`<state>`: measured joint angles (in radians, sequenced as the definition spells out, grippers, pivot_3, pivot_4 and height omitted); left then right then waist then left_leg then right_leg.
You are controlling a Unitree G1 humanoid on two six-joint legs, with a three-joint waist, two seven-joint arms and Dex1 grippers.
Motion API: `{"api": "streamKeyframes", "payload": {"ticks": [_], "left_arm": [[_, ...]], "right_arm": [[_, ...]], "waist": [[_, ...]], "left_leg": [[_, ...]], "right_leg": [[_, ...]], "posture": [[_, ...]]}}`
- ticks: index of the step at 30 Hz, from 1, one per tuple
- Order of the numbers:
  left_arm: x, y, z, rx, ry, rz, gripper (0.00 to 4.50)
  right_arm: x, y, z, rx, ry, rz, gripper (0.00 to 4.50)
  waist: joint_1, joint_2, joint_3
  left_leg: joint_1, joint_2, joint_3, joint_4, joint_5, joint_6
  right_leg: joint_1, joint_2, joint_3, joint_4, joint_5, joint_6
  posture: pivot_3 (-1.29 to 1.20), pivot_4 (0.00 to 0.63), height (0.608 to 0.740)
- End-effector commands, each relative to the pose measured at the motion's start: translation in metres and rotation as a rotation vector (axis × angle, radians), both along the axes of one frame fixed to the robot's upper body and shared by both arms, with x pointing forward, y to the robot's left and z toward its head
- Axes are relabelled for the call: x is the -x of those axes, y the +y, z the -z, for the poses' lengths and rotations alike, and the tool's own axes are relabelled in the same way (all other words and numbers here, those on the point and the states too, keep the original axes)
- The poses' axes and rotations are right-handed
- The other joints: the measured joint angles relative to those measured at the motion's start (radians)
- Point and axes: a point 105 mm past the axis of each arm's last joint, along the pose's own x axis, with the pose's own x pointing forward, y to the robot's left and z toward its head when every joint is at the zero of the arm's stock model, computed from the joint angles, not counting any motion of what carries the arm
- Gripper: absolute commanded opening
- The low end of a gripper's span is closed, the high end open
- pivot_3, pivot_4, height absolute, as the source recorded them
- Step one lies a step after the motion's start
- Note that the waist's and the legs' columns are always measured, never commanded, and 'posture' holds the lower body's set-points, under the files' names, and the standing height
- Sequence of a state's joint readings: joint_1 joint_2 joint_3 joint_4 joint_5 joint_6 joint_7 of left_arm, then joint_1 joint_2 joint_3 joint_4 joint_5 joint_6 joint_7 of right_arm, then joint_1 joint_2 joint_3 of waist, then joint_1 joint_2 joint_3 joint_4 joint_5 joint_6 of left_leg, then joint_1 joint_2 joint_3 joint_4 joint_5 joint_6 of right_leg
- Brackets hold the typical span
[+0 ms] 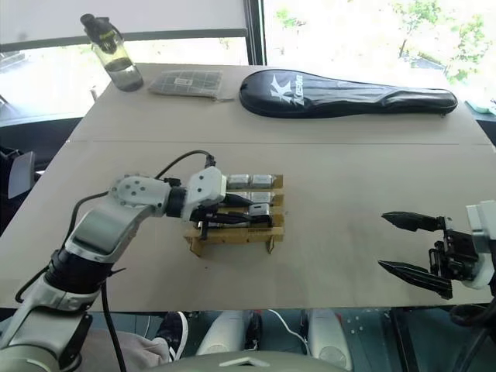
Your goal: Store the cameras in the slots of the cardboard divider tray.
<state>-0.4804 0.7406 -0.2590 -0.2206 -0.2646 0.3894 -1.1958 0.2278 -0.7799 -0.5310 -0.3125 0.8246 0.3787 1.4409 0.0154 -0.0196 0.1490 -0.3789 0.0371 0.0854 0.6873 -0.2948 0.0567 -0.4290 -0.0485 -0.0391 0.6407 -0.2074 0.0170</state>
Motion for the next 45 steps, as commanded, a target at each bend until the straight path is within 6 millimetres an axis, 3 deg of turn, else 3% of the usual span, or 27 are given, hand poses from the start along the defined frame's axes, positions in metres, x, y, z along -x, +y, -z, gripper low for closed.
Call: {"api": "streamKeyframes", "payload": {"ticks": [1, 17, 18, 24, 27, 31, 37, 45], "left_arm": [[0.001, 0.005, 0.007, -0.036, 0.007, 0.006, 0.65], [0.008, 0.001, 0.015, -0.051, 0.075, 0.032, 0.65], [0.008, 0.001, 0.013, -0.041, 0.079, 0.036, 1.65], [0.007, -0.003, 0.002, 0.008, 0.065, 0.027, 3.83], [0.009, 0.001, -0.014, 0.082, 0.059, 0.019, 3.83], [0.011, 0.033, -0.034, 0.214, 0.106, -0.139, 3.83], [0.024, 0.097, -0.01, 0.216, 0.1, -0.386, 3.83], [0.033, 0.135, 0.013, 0.303, 0.009, -0.599, 3.83]], "right_arm": [[0.002, -0.003, -0.01, 0.011, -0.051, 0.009, 4.45], [0.0, -0.004, -0.009, 0.024, -0.062, 0.019, 4.45], [0.0, -0.004, -0.009, 0.024, -0.063, 0.018, 4.5], [0.0, -0.005, -0.007, 0.022, -0.064, 0.021, 4.5], [0.0, -0.004, -0.005, 0.019, -0.062, 0.024, 4.5], [-0.003, -0.009, 0.005, 0.032, -0.048, 0.054, 4.5], [-0.02, -0.026, 0.026, 0.083, -0.047, 0.145, 4.5], [-0.035, -0.037, 0.052, 0.099, -0.036, 0.222, 4.5]], "waist": [[0.0, 0.0, 0.0], [-0.001, 0.0, 0.0], [-0.001, 0.0, 0.0], [0.0, 0.0, 0.0], [0.0, 0.0, 0.0], [-0.004, 0.0, 0.0], [-0.007, 0.0, 0.0], [0.007, 0.001, 0.0]], "left_leg": [[0.0, 0.0, 0.0, 0.0, 0.0, 0.0], [0.0, 0.0, 0.0, 0.0, 0.0, 0.0], [0.0, 0.0, 0.0, 0.0, 0.0, 0.0], [0.0, 0.0, 0.0, 0.0, 0.0, 0.0], [0.0, 0.0, 0.0, 0.0, 0.0, 0.0], [0.0, 0.001, 0.0, 0.0, 0.0, 0.0], [0.001, 0.001, 0.001, -0.001, 0.0, 0.0], [0.0, 0.0, 0.0, -0.001, 0.0, 0.0]], "right_leg": [[0.0, 0.0, 0.0, 0.0, 0.0, 0.0], [0.0, 0.0, 0.0, 0.0, 0.0, 0.0], [0.0, 0.0, 0.0, 0.0, 0.0, 0.0], [0.0, 0.0, 0.0, 0.0, 0.0, 0.001], [0.0, 0.0, 0.0, 0.0, 0.0, 0.0], [-0.001, 0.0, 0.001, 0.0, 0.0, 0.0], [-0.001, -0.001, 0.001, 0.0, -0.003, 0.0], [0.0, -0.004, -0.001, 0.0, -0.002, -0.004]], "posture": [[0.0, 0.15, 0.74], [0.0, 0.15, 0.74], [0.0, 0.15, 0.74], [0.0, 0.15, 0.74], [0.0, 0.15, 0.74], [0.0, 0.15, 0.74], [0.0, 0.15, 0.74], [0.0, 0.15, 0.74]]}}
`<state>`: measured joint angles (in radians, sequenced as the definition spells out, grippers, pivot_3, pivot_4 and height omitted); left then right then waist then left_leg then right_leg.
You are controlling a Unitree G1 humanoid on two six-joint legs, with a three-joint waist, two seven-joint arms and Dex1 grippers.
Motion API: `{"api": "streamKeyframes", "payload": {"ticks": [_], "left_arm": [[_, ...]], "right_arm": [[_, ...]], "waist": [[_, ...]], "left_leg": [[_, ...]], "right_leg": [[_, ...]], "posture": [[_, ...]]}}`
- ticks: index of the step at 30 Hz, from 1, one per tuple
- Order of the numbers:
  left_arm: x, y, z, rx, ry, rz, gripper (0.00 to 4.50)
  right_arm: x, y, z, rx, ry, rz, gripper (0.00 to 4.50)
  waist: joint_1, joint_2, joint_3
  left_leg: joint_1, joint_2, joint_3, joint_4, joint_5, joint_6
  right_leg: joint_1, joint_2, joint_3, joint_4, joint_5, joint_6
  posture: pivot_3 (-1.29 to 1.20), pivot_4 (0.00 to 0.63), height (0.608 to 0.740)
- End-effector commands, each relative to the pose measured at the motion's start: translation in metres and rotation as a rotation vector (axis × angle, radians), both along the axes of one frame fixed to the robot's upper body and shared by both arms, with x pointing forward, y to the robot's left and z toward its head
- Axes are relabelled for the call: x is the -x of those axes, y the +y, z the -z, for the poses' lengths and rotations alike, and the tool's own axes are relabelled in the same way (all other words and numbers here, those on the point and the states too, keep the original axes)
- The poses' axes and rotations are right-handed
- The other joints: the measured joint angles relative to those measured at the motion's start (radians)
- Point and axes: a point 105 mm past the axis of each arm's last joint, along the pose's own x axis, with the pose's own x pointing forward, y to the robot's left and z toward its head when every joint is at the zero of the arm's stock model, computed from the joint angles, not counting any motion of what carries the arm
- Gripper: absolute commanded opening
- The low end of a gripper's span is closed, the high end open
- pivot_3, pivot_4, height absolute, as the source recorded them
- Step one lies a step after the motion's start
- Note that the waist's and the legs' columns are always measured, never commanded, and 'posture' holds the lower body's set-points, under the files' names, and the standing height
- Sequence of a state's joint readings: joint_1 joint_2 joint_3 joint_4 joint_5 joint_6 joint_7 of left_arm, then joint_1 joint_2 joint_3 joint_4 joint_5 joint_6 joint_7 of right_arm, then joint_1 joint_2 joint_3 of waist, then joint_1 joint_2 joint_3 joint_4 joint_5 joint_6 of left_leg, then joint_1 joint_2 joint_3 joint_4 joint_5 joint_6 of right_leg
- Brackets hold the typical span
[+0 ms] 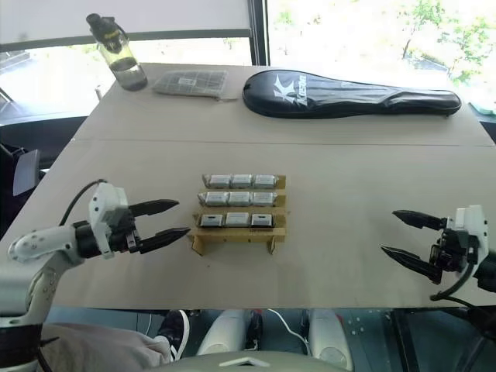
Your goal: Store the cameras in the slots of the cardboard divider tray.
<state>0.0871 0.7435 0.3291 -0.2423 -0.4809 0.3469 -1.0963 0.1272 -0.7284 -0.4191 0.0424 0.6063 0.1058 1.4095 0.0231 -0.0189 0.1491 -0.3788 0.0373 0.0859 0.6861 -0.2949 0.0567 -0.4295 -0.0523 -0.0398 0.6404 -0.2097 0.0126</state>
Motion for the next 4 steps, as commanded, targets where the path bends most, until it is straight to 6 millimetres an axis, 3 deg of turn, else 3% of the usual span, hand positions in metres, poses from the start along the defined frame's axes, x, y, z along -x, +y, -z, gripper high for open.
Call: {"api": "streamKeyframes", "payload": {"ticks": [1, 4], "left_arm": [[0.0008, 0.0135, -0.0001, -0.02, -0.062, -0.073, 3.83], [0.005, 0.0177, 0.0087, -0.024, -0.061, -0.09, 3.83]], "right_arm": [[-0.0011, -0.0029, 0.004, 0.023, -0.031, 0.011, 4.5], [-0.0029, -0.0035, 0.0078, 0.024, -0.034, 0.022, 4.5]], "waist": [[-0.002, 0.0, 0.0], [-0.007, 0.0, 0.0]], "left_leg": [[0.0, 0.0, 0.0, 0.0, 0.0, 0.0], [0.0, 0.0, 0.001, 0.0, 0.0, 0.0]], "right_leg": [[0.0, 0.0, 0.0, 0.0, 0.0, 0.0], [0.0, 0.0, 0.0, 0.0, 0.0, 0.0]], "posture": [[0.0, 0.15, 0.74], [0.0, 0.15, 0.74]]}}
